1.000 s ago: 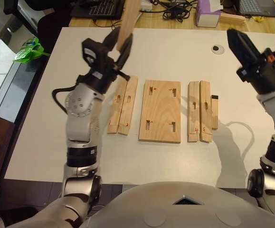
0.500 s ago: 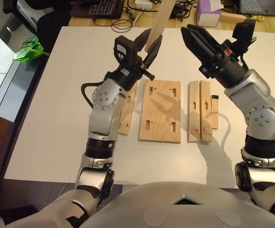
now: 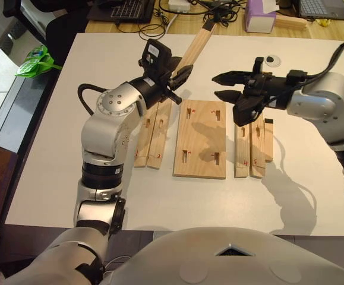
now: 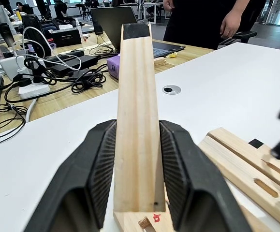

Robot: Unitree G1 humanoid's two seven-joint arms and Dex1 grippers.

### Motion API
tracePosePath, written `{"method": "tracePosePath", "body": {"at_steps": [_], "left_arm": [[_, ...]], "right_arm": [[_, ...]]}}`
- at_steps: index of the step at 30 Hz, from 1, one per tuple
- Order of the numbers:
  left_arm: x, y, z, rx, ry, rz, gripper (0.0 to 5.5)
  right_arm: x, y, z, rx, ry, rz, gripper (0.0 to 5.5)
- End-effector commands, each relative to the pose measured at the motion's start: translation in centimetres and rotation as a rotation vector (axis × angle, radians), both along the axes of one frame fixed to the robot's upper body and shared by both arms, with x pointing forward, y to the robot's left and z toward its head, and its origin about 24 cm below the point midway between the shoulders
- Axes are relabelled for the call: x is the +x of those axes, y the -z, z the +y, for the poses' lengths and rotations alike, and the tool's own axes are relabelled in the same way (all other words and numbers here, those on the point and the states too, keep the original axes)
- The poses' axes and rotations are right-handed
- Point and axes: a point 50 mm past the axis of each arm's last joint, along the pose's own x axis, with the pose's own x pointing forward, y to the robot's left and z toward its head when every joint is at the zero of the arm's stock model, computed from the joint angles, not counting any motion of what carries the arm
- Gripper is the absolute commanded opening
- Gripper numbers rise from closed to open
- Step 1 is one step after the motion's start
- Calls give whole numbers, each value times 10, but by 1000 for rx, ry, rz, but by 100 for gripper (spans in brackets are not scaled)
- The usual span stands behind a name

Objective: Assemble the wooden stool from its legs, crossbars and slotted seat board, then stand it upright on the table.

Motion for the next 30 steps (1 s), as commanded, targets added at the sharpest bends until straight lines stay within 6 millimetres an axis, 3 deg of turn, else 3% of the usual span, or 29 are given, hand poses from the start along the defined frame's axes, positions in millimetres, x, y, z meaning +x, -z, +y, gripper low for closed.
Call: {"method": "tracePosePath", "body": {"at_steps": [1,5,11,14,20,30], "left_arm": [[-5,-2,-4,-21,12,29,133],[-8,-2,-9,-67,16,61,133],[-10,-9,-14,-101,33,82,131],[-8,-7,-9,-80,14,81,131],[-5,0,-2,-40,-24,78,130],[-6,-14,-6,-78,-2,52,130]], "right_arm": [[17,-12,10,49,23,-131,169],[29,-17,19,97,51,-222,169],[34,-3,27,47,19,-243,169],[33,0,24,24,19,-231,169],[28,-17,21,65,27,-229,169],[27,1,17,-3,42,-165,169]]}}
